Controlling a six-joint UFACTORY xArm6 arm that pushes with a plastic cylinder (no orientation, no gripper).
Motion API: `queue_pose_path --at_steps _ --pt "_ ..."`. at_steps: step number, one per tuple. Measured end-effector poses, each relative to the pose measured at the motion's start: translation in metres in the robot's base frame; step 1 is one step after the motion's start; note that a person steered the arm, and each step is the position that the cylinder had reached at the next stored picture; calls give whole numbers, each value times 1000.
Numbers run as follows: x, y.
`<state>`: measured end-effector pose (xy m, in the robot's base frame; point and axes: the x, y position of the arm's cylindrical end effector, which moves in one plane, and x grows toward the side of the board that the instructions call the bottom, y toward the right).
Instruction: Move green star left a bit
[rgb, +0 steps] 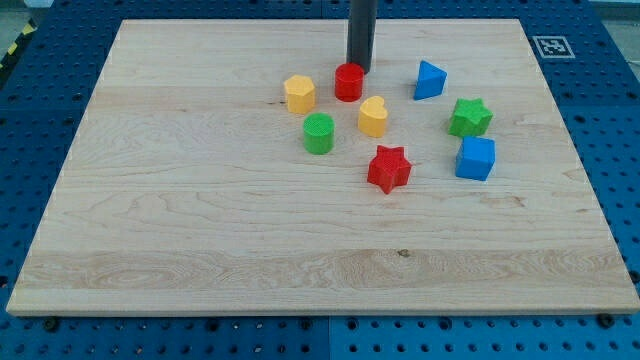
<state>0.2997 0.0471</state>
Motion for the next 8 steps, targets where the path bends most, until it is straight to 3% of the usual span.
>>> queue_pose_path --at_steps 2,5,6,8 --pt "-25 13" --pt "-42 137" --pt "-23 169" --pt "57 188"
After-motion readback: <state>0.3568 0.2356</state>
